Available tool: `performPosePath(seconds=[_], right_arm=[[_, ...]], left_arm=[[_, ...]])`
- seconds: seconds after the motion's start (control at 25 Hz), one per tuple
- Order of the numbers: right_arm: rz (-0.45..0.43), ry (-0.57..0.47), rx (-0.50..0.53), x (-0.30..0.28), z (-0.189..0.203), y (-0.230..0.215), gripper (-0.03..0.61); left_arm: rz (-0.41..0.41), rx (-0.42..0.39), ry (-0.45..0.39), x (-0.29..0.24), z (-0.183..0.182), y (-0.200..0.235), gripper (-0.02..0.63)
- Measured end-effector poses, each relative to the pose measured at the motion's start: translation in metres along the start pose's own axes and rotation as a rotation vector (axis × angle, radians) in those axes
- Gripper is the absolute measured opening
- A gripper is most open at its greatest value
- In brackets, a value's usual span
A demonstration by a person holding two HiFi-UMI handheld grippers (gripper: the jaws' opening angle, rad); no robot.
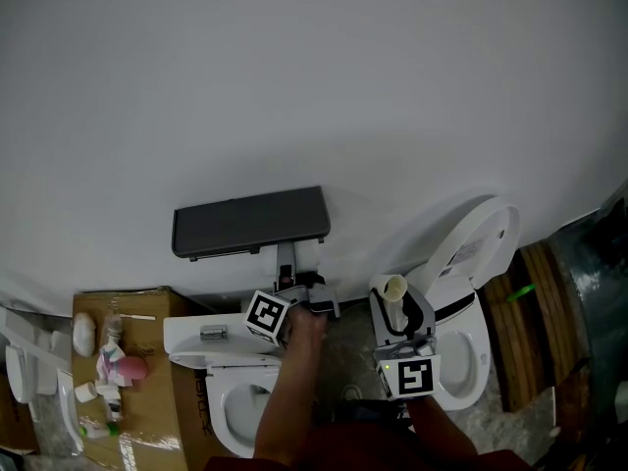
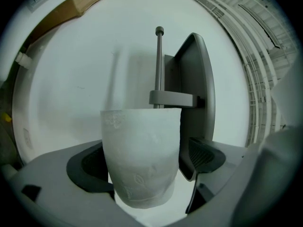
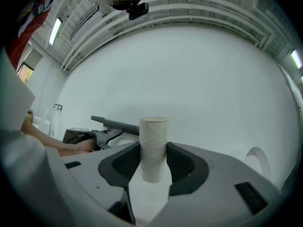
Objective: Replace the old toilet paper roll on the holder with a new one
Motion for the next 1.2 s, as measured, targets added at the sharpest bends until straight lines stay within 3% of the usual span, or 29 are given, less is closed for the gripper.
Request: performPosePath(seconds=[1.08, 1.2], right_arm=[[0.108, 0.024, -0.026, 0.028, 0.017, -0.059, 0.179], [0.108, 0.019, -0.034, 0.028, 0.017, -0.062, 0.179]], left_arm=[[-0.018, 0.045, 0.194, -0.04, 0.101, 0.015, 0.511], [-0.051, 0.022, 0.21, -0.034, 0.107, 0.023, 0.511]])
Point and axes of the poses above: the fingertips, and each gripper's own axes: x backward along the fingers, y to its left, z out of its underside, the point moved 3 cm from there along x, backward along the fingers, and after that the axes turned 15 degrees about y, right-handed, at the moved point
